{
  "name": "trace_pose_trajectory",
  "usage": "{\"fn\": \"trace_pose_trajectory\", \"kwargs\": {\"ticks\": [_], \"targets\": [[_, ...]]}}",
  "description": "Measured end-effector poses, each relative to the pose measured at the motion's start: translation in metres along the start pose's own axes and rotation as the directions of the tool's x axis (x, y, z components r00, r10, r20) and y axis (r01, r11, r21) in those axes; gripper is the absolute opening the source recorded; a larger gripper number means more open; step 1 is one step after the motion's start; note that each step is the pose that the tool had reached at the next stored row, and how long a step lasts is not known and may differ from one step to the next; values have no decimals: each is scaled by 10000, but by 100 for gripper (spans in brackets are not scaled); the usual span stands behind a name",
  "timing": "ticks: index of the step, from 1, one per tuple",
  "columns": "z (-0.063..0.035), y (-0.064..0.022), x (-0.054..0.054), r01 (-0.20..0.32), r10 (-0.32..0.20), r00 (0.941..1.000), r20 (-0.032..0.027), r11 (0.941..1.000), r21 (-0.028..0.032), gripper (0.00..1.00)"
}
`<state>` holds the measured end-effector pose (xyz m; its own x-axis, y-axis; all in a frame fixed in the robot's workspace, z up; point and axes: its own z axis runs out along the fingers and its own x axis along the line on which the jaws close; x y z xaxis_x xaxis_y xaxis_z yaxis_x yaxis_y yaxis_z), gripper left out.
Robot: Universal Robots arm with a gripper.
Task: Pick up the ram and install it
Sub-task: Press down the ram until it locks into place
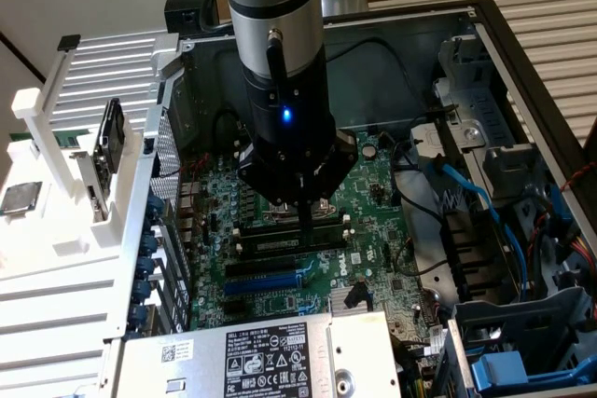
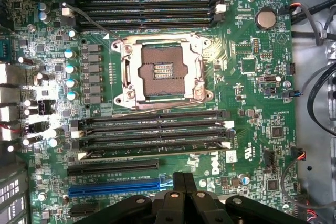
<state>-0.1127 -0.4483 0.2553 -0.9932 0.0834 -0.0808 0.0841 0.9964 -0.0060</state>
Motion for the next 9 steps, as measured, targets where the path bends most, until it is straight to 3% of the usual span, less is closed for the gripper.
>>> {"fn": "trace_pose_trajectory", "kwargs": {"ticks": [9], "targets": [[0, 0, 0, -133, 133, 9999, -1, 9999, 11, 10]]}}
